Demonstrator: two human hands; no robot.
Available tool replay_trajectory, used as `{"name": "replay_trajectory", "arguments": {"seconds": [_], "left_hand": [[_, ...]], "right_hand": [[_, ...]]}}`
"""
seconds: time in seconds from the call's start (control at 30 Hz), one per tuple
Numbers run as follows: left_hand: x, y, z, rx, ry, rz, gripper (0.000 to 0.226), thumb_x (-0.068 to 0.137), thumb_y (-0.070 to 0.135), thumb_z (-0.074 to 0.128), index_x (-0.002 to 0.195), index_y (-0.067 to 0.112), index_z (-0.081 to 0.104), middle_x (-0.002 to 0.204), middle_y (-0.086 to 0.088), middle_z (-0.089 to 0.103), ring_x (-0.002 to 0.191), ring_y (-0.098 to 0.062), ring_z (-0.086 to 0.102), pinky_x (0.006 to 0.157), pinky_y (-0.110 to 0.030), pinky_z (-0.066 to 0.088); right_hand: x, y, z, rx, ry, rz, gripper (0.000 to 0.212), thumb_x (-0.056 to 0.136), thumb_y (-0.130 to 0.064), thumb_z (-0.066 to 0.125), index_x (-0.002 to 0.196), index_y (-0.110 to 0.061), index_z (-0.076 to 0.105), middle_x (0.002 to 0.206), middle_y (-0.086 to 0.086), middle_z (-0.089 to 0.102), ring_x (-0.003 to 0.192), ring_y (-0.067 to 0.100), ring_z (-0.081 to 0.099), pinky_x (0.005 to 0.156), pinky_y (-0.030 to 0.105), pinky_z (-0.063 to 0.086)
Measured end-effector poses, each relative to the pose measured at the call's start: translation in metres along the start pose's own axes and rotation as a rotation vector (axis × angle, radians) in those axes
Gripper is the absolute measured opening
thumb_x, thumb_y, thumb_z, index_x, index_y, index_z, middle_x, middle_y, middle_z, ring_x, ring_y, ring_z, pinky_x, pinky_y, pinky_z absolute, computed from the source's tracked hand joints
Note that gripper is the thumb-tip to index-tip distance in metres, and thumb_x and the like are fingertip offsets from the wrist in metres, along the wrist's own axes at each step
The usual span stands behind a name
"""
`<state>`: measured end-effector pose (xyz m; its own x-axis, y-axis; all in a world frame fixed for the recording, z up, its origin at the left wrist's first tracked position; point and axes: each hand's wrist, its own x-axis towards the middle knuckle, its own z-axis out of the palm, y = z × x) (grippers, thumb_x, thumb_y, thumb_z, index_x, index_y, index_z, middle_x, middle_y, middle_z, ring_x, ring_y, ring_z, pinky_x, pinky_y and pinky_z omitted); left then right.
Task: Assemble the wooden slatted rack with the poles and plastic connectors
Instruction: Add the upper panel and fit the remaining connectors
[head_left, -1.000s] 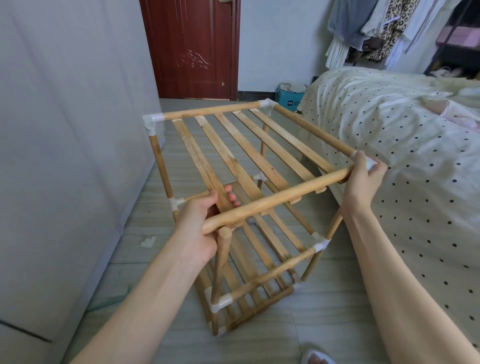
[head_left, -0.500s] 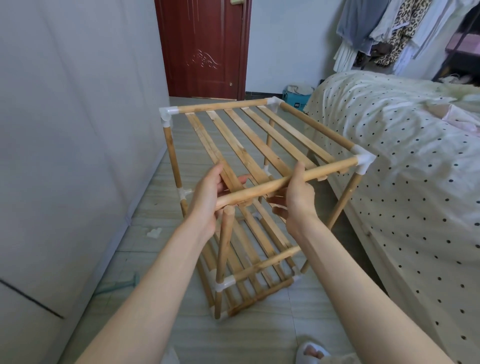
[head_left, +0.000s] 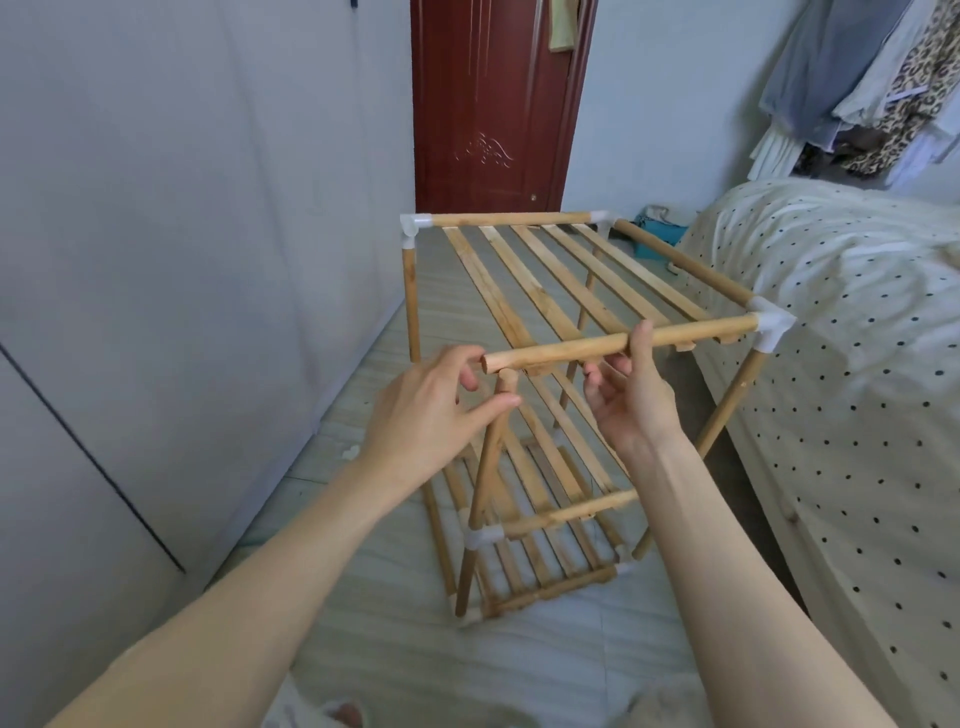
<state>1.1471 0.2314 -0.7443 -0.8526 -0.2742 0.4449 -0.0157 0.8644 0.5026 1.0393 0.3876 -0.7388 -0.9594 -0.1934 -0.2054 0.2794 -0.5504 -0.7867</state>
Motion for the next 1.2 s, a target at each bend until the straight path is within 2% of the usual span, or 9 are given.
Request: {"name": "replay_trajectory", "arguments": {"seconds": [0.13, 0.27, 0.4, 0.47, 0.6, 0.67, 0.83, 1.03, 1.2], "left_hand": [[-0.003, 0.012, 0.005, -0.121, 0.056, -0.071, 0.042, 0.084, 0.046, 0.062, 0.117, 0.02, 0.057, 0.094, 0.011, 0.057, 0.082, -0.008, 0.057, 0.067, -0.02, 0.045], [-0.006, 0.021, -0.003, -0.092, 0.011, -0.083, 0.036, 0.089, 0.038, 0.058, 0.119, 0.017, 0.059, 0.091, 0.008, 0.062, 0.08, -0.014, 0.062, 0.074, -0.034, 0.054], [-0.006, 0.015, -0.023, -0.092, -0.164, -0.072, 0.045, 0.094, 0.028, 0.055, 0.137, 0.017, 0.047, 0.111, -0.001, 0.067, 0.09, -0.009, 0.061, 0.086, -0.03, 0.051], [-0.01, 0.004, -0.032, -0.082, -0.235, -0.055, 0.045, 0.095, 0.024, 0.053, 0.138, 0.017, 0.044, 0.118, -0.001, 0.064, 0.093, -0.007, 0.057, 0.088, -0.024, 0.044], [-0.026, -0.047, -0.036, -0.129, -0.312, -0.144, 0.037, 0.095, 0.019, 0.053, 0.131, 0.015, 0.052, 0.117, -0.002, 0.062, 0.097, -0.011, 0.056, 0.091, -0.025, 0.042], [-0.037, -0.091, -0.026, -0.15, -0.343, -0.264, 0.035, 0.095, 0.019, 0.053, 0.13, 0.013, 0.053, 0.117, 0.0, 0.059, 0.097, -0.012, 0.055, 0.09, -0.024, 0.041], [-0.085, -0.206, 0.028, -0.153, -0.468, -0.571, 0.036, 0.095, 0.015, 0.052, 0.13, 0.007, 0.052, 0.123, -0.012, 0.058, 0.106, -0.023, 0.056, 0.088, -0.023, 0.038], [-0.171, -0.306, 0.107, -0.13, -0.577, -0.881, 0.035, 0.093, 0.012, 0.053, 0.126, 0.001, 0.052, 0.119, -0.021, 0.057, 0.11, -0.032, 0.055, 0.089, -0.03, 0.04], [-0.222, -0.348, 0.159, -0.014, -0.663, -1.008, 0.05, 0.09, 0.028, 0.055, 0.134, 0.009, 0.041, 0.128, -0.02, 0.044, 0.121, -0.038, 0.045, 0.097, -0.037, 0.038]], "right_hand": [[-0.014, 0.007, 0.006, -0.039, -0.053, 0.002, 0.033, 0.095, -0.035, 0.051, 0.1, -0.003, 0.059, 0.079, 0.006, 0.062, 0.067, 0.013, 0.06, 0.063, 0.021, 0.055], [-0.037, 0.025, 0.014, -0.49, -0.082, -0.108, 0.019, 0.098, -0.02, 0.046, 0.101, -0.004, 0.057, 0.08, 0.006, 0.064, 0.067, 0.014, 0.059, 0.064, 0.025, 0.052], [-0.062, 0.044, 0.012, -0.967, -0.135, -0.296, 0.03, 0.099, -0.024, 0.041, 0.075, -0.014, 0.054, 0.068, 0.005, 0.061, 0.06, 0.016, 0.058, 0.065, 0.036, 0.051], [-0.07, 0.056, 0.013, -1.114, -0.277, -0.311, 0.03, 0.098, -0.022, 0.04, 0.076, -0.013, 0.058, 0.071, 0.01, 0.066, 0.065, 0.024, 0.064, 0.07, 0.042, 0.055], [-0.069, 0.088, 0.027, -1.335, -0.568, -0.065, 0.016, 0.097, -0.02, 0.043, 0.101, -0.012, 0.057, 0.084, 0.006, 0.067, 0.086, 0.026, 0.066, 0.084, 0.042, 0.052], [-0.058, 0.117, 0.036, -1.504, -0.668, -0.003, 0.021, 0.096, -0.027, 0.044, 0.108, -0.015, 0.057, 0.099, 0.008, 0.066, 0.097, 0.026, 0.06, 0.09, 0.039, 0.046], [-0.019, 0.214, 0.051, -1.813, -0.8, 0.166, 0.044, 0.099, -0.033, 0.039, 0.136, -0.011, 0.043, 0.137, 0.011, 0.049, 0.124, 0.026, 0.046, 0.096, 0.03, 0.037], [0.027, 0.347, 0.001, -1.948, -0.873, 0.364, 0.049, 0.102, -0.032, 0.032, 0.147, -0.016, 0.024, 0.141, 0.012, 0.046, 0.125, 0.029, 0.046, 0.098, 0.034, 0.038], [0.042, 0.421, -0.044, -2.076, -0.967, 0.434, 0.055, 0.101, -0.029, 0.034, 0.15, -0.022, 0.01, 0.158, 0.008, 0.01, 0.143, 0.03, 0.015, 0.113, 0.042, 0.024]]}}
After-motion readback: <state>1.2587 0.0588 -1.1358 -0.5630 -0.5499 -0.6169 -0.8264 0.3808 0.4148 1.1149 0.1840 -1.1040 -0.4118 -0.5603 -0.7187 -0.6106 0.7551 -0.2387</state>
